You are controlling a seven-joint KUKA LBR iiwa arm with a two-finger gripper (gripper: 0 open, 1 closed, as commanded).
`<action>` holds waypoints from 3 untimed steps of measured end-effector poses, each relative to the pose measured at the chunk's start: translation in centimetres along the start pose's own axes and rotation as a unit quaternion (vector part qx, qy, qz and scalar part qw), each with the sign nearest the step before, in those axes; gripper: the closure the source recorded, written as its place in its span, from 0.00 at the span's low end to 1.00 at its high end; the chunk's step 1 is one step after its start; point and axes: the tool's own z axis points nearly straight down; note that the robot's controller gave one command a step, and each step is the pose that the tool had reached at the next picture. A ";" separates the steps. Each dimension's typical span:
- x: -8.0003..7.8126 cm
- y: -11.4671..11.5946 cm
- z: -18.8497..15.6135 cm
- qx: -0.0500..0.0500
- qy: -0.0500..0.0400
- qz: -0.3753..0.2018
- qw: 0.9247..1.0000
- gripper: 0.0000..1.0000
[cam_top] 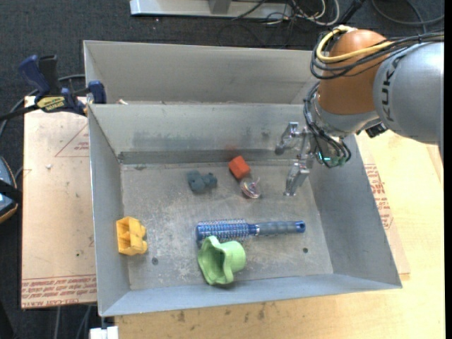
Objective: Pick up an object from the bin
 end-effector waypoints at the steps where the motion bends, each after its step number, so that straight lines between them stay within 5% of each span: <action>1: 7.6 3.8 6.5 0.000 -0.009 0.034 0.999 0.00; 2: 2.2 7.3 6.4 0.000 -0.007 0.166 0.986 0.00; 3: 2.0 7.5 6.1 -0.003 -0.011 0.166 0.986 1.00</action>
Offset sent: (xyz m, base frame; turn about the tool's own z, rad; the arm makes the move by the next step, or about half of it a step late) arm -0.0797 0.0373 -0.0684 0.0680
